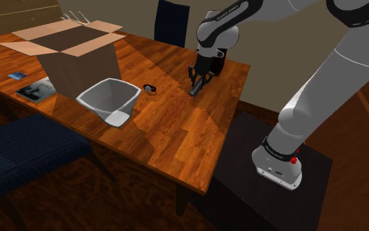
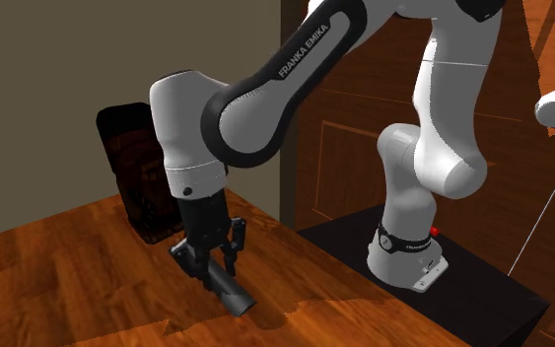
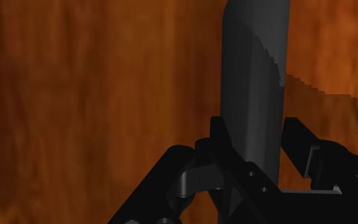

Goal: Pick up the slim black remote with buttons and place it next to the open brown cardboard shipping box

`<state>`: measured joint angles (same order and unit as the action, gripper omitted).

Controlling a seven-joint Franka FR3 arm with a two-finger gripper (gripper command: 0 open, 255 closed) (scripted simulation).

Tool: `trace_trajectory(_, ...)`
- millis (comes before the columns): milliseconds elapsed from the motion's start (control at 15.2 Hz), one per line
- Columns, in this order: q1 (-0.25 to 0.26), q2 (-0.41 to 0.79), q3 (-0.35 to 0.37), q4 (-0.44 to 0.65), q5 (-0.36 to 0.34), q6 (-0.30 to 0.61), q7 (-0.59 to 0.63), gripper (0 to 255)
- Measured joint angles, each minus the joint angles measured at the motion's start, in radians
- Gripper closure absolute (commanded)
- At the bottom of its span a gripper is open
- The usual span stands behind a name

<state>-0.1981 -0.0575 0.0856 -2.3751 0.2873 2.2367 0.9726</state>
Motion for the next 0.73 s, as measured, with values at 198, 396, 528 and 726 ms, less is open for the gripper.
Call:
trace_trajectory(198,-0.002,-0.024,-0.002,0.015,-0.006,-0.038,0.009,255)
trace_trajectory(396,-0.002,-0.048,-0.001,0.036,-0.012,-0.082,0.023,255)
trace_trajectory(528,-0.004,-0.064,-0.003,0.047,-0.016,-0.109,0.027,255)
trace_trajectory(726,-0.005,-0.085,-0.005,0.066,-0.021,-0.148,0.035,255)
